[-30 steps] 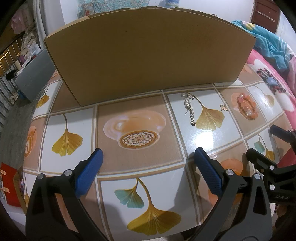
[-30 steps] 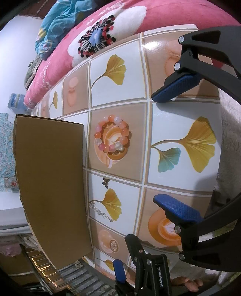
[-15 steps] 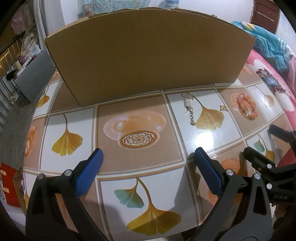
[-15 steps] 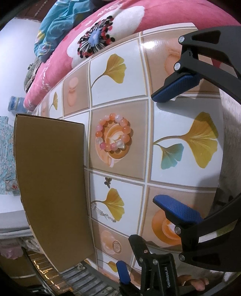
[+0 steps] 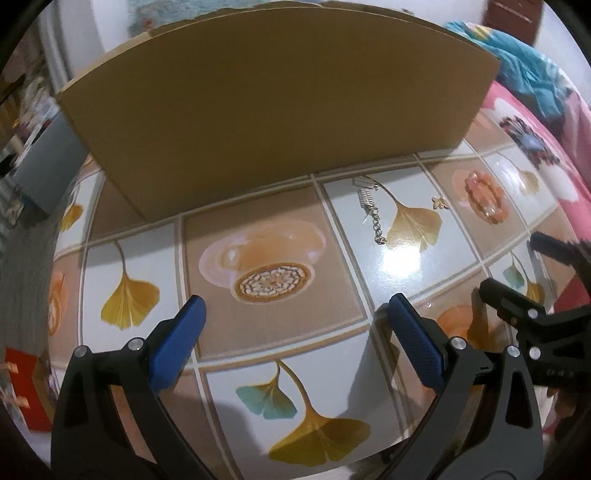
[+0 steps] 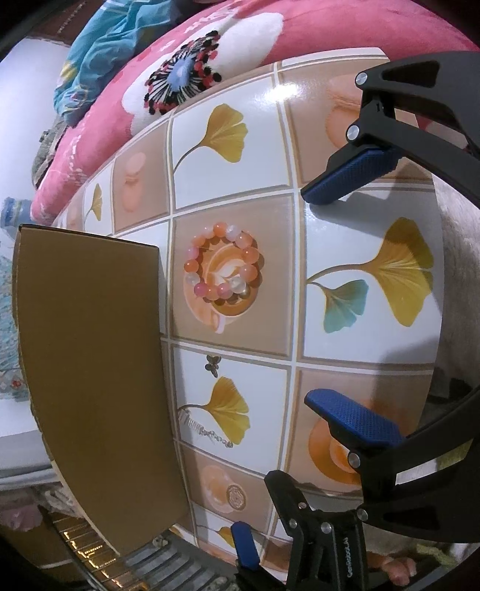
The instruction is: Organize jewelry
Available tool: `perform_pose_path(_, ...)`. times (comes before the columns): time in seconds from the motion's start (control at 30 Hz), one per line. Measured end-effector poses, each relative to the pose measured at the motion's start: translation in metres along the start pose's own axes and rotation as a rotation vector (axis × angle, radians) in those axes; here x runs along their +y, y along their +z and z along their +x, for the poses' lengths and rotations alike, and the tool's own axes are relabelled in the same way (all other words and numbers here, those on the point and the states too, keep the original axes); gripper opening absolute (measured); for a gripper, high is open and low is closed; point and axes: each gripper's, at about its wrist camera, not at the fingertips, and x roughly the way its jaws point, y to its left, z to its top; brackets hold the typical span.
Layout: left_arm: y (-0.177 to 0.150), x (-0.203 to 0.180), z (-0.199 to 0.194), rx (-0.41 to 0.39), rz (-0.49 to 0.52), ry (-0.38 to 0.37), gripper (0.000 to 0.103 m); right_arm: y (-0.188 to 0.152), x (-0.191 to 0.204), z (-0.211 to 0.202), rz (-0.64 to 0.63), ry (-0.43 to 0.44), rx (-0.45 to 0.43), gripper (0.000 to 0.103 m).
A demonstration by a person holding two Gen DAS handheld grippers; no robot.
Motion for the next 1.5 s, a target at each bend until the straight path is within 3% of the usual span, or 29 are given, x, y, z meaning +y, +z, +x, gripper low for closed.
perform_pose_path(0.3, 0.007, 0.012, 0.001, -0.023, 0.061, -0.042, 0.096, 0.012, 0.007, 0.001, -0.012, 0.001, 0.078, 0.097)
perform_pose_path(0.63, 0.011, 0.021, -0.004, -0.063, 0.063, -0.05, 0.096, 0.017, 0.01, -0.001, -0.03, 0.014, 0.095, 0.097)
perform_pose_path(1.5, 0.022, 0.004, 0.007, -0.056, 0.053, -0.03, 0.096, 0.022, 0.011, 0.004, -0.083, 0.058, 0.057, 0.098)
